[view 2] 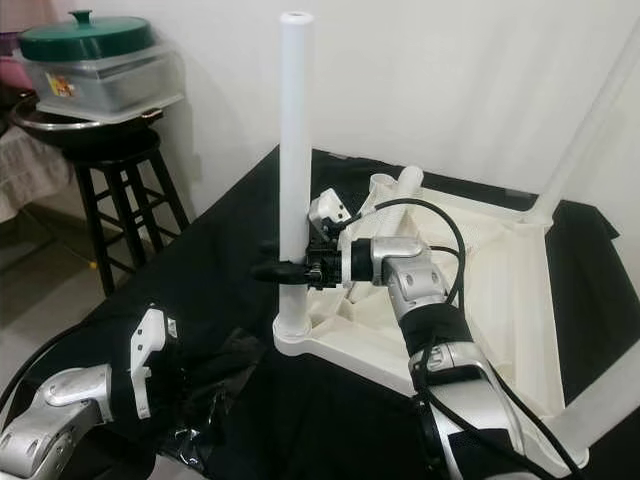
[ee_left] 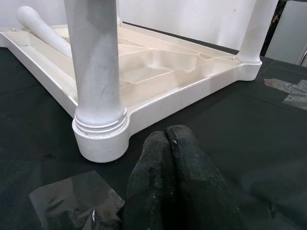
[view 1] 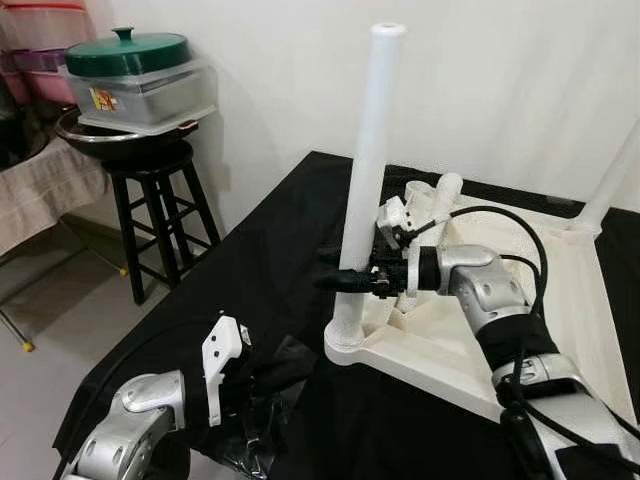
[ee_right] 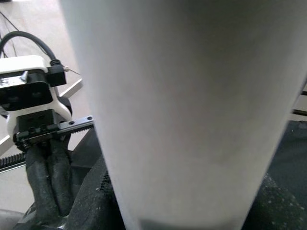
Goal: Building children table
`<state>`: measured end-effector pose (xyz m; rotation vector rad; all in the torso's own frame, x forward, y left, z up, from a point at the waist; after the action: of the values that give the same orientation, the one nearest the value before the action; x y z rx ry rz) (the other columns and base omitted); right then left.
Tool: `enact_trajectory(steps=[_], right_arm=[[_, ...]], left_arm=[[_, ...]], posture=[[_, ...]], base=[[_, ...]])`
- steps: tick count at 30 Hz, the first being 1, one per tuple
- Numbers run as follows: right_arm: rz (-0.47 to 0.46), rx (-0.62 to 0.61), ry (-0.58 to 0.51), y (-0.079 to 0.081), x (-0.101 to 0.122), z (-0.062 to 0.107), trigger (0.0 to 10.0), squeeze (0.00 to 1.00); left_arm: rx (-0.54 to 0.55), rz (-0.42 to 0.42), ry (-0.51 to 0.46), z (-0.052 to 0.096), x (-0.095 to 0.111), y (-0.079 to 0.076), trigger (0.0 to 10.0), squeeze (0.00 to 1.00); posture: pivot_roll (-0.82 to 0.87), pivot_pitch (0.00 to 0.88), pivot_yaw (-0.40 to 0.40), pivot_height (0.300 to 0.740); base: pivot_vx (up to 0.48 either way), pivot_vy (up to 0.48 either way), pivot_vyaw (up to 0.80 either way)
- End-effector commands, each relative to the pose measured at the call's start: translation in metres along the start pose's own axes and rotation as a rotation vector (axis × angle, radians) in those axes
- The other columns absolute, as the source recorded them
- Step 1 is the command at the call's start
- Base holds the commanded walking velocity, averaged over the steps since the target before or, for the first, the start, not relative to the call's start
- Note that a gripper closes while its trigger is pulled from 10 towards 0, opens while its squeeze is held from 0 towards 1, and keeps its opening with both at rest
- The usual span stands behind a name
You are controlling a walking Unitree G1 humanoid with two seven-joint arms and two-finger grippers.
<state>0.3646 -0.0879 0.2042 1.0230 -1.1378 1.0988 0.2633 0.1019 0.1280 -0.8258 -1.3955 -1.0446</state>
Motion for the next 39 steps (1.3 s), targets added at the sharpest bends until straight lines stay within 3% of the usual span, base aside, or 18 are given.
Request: enact_trajectory(steps=[1, 7, 9, 10, 12, 13, 15, 17, 23, 24, 25, 26, 27, 34, 35, 36, 37, 39], right_arm=[[-0.039, 0.052, 0.0, 0.007, -0.011, -0.002, 0.0, 0.0], [-0.031, -0.066, -0.032, 0.011, -0.029, 0.004, 0.0, 0.0], [-0.059, -0.309, -0.007, 0.009, -0.049, -0.006, 0.0, 0.0], [-0.222, -0.755, -0.102, -0.006, -0.06, -0.014, 0.0, 0.0], [-0.25, -0.852, -0.04, 0.016, -0.075, -0.03, 0.0, 0.0], [-0.257, -0.888, -0.007, 0.032, -0.08, -0.039, 0.0, 0.0], [-0.189, -0.932, -0.008, 0.031, -0.071, -0.035, 0.0, 0.0], [-0.267, -0.96, -0.003, 0.017, -0.078, -0.02, 0.0, 0.0], [-0.216, -0.898, 0.058, 0.017, -0.079, -0.027, 0.0, 0.0], [-0.201, -0.881, 0.061, 0.016, -0.077, -0.029, 5.2, 0.0], [-0.201, -0.881, 0.061, 0.016, -0.077, -0.029, 5.2, 0.0], [-0.21, -0.842, 0.047, 0.018, -0.073, -0.031, 10.0, 0.7], [-0.209, -0.77, 0.019, 0.019, -0.066, -0.034, 10.0, 1.0], [-0.056, -0.545, -0.068, 0.023, -0.026, -0.037, 10.0, 1.0], [0.011, -0.447, -0.08, 0.028, -0.015, -0.04, 10.0, 0.79], [0.011, -0.447, -0.08, 0.028, -0.015, -0.04, 10.0, 0.79], [0.065, -0.309, -0.068, 0.035, -0.008, -0.042, 10.0, 0.0], [0.083, -0.196, -0.037, 0.038, -0.007, -0.041, 10.0, 0.0]], left_arm=[[-0.004, 0.005, -0.003, -0.001, 0.0, -0.003, 10.0, 0.0], [-0.003, 0.007, -0.01, -0.001, 0.001, -0.003, 10.0, 0.0], [-0.003, 0.007, -0.011, 0.0, 0.002, -0.003, 10.0, 0.0], [-0.002, 0.007, -0.01, 0.002, 0.002, -0.002, 10.0, 0.0], [-0.001, 0.007, -0.009, 0.002, 0.002, 0.0, 10.0, 0.0], [-0.001, 0.008, -0.008, 0.003, 0.002, 0.001, 10.0, 0.0], [-0.005, 0.006, 0.0, 0.003, 0.001, 0.002, 10.0, 0.0], [0.001, 0.01, -0.003, 0.002, 0.0, 0.006, 10.0, 0.0], [0.015, 0.003, -0.005, 0.001, 0.0, 0.009, 10.0, 0.0], [0.024, 0.002, -0.01, 0.001, 0.0, 0.01, 10.0, 0.0], [0.024, 0.002, -0.01, 0.001, 0.0, 0.01, 10.0, 0.0], [0.028, 0.002, -0.011, 0.002, 0.0, 0.01, 10.0, 0.0], [0.022, 0.003, -0.008, 0.002, 0.0, 0.01, 10.0, 0.0], [0.007, 0.007, -0.004, 0.001, 0.0, 0.01, 10.0, 0.0], [0.007, 0.008, -0.006, 0.0, 0.0, 0.009, 10.0, 0.0], [0.007, 0.008, -0.006, 0.0, 0.0, 0.009, 10.0, 0.0], [0.008, 0.007, -0.008, 0.0, 0.001, 0.009, 10.0, 0.0], [0.008, 0.007, -0.009, -0.001, 0.001, 0.009, 10.0, 0.0]], posture=[[0.0, 0.0, -0.056, 0.74], [-0.02, 0.0, -0.055, 0.74], [-0.02, 0.0, -0.067, 0.74], [-0.05, 0.0, -0.055, 0.74], [-0.04, 0.0, -0.041, 0.74], [-0.04, 0.0, -0.038, 0.74], [-0.07, 0.0, -0.011, 0.74], [-0.07, 0.0, -0.01, 0.74], [-0.05, 0.0, -0.026, 0.74], [-0.05, 0.0, -0.025, 0.74], [-0.05, 0.0, -0.025, 0.74], [-0.05, 0.0, -0.024, 0.74], [-0.05, 0.0, -0.022, 0.74], [-0.05, 0.0, -0.02, 0.74], [-0.04, 0.0, -0.026, 0.74], [-0.04, 0.0, -0.026, 0.74], [-0.04, 0.0, -0.03, 0.74], [-0.04, 0.0, -0.027, 0.74]], base=[[0.0, 0.0, 0.0], [0.0, 0.0, 0.0], [0.0, 0.0, 0.0], [0.0, 0.0, 0.0], [0.0, 0.0, 0.0], [0.0, 0.0, 0.0], [0.0, 0.0, 0.0], [0.0, 0.0, 0.0], [0.0, 0.0, 0.0], [0.0, 0.0, 0.0], [0.0, 0.0, 0.0], [0.0, 0.0, 0.0], [0.0, 0.0, 0.0], [0.0, 0.0, 0.0], [0.0, 0.0, 0.0], [0.0, 0.0, 0.0], [0.0, 0.0, 0.0], [0.0, 0.0, 0.0]])
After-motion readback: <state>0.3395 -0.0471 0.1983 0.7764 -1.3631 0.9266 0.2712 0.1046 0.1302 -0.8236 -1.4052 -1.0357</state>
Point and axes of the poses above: a point about 5 cm out from each wrist's last joint towards the gripper, its own z axis pointing back from the gripper into the wrist, its own x axis along the axis of the wrist's last joint, y = z × x, the point moved 4 cm from there along -z, pointing out of the wrist towards the gripper, and after that the axes turned 5 degrees about -z, right-handed, at the moved point
